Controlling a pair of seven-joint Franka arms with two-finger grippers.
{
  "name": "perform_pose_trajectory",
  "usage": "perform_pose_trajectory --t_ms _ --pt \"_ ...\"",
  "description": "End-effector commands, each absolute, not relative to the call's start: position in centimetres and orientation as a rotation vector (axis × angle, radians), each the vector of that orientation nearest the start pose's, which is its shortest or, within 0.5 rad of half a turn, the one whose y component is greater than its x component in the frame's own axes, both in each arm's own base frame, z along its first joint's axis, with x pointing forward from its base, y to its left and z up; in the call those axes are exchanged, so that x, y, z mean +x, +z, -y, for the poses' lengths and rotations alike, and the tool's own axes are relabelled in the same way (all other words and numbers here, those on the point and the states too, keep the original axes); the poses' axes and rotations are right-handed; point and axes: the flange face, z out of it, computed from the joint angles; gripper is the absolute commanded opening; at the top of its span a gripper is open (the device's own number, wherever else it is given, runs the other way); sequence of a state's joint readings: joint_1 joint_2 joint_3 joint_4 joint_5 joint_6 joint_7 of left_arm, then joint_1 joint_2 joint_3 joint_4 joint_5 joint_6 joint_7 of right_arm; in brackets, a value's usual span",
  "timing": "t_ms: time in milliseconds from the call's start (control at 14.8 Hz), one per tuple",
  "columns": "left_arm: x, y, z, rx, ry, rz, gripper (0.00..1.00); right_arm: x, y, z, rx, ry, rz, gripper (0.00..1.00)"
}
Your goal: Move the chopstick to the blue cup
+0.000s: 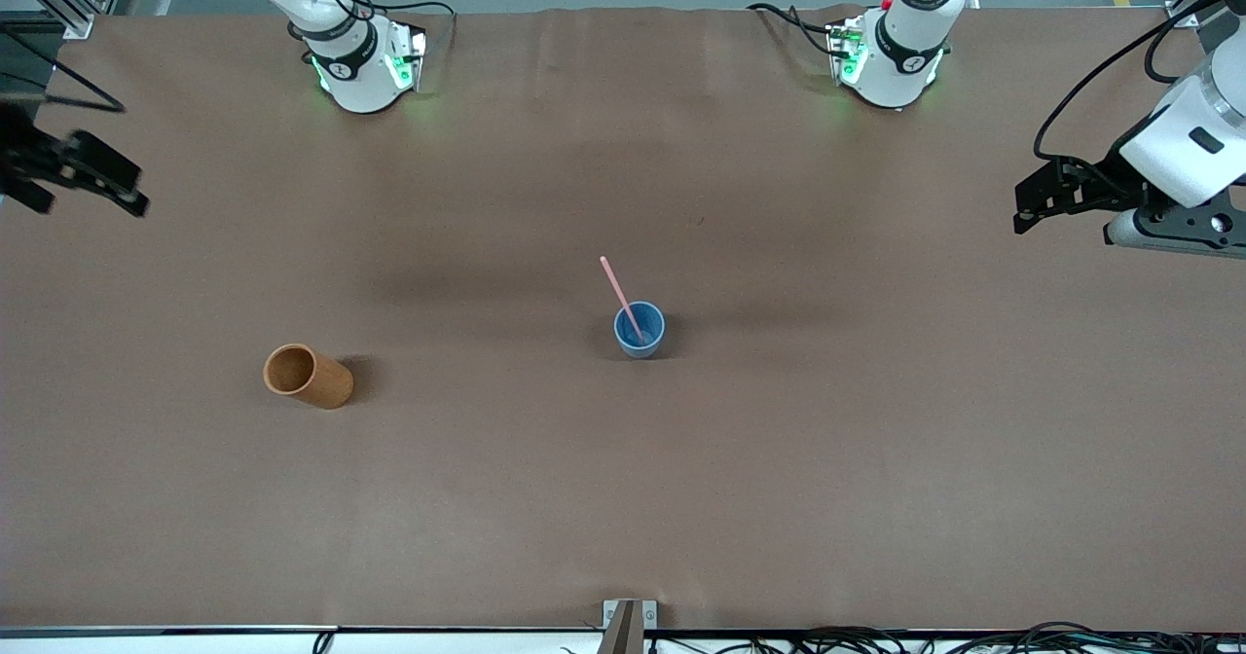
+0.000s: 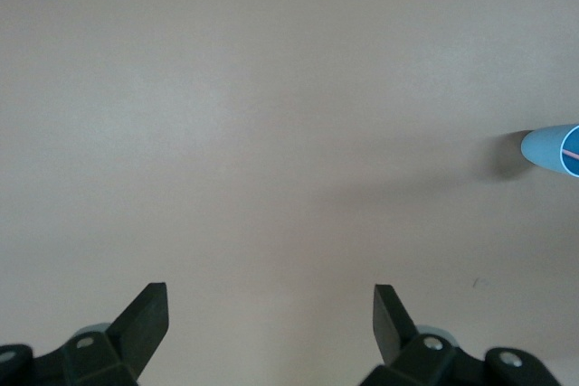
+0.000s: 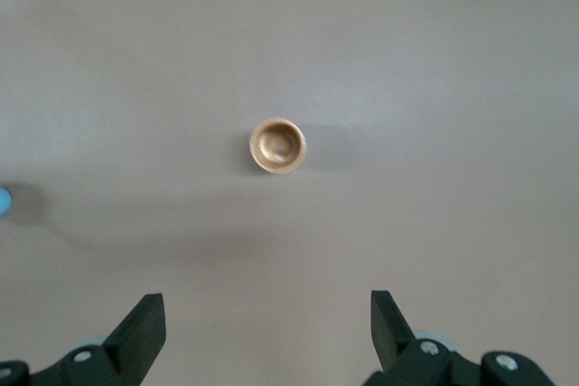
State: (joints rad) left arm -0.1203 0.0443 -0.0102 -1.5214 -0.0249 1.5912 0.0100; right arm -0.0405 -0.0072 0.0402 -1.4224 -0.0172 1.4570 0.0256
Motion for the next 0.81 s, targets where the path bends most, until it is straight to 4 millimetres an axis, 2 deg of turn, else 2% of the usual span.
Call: perform_pose_trajectory --t_ms 0,202,742 --pt "56.96 62.87 7.89 -3.171 -0.057 -0.217 1.00 52.65 68.65 1.48 -3.140 -0.053 0.041 1.00" --pt "57.09 62.69 7.62 -3.169 -0.053 -0.209 1.00 52.63 69.35 1.67 -3.155 -0.076 0.058 1.00" --pt "57.12 62.67 7.64 -3.171 -0.050 -0.212 1.00 52.19 68.82 1.87 -3.153 -0.004 0.031 1.00"
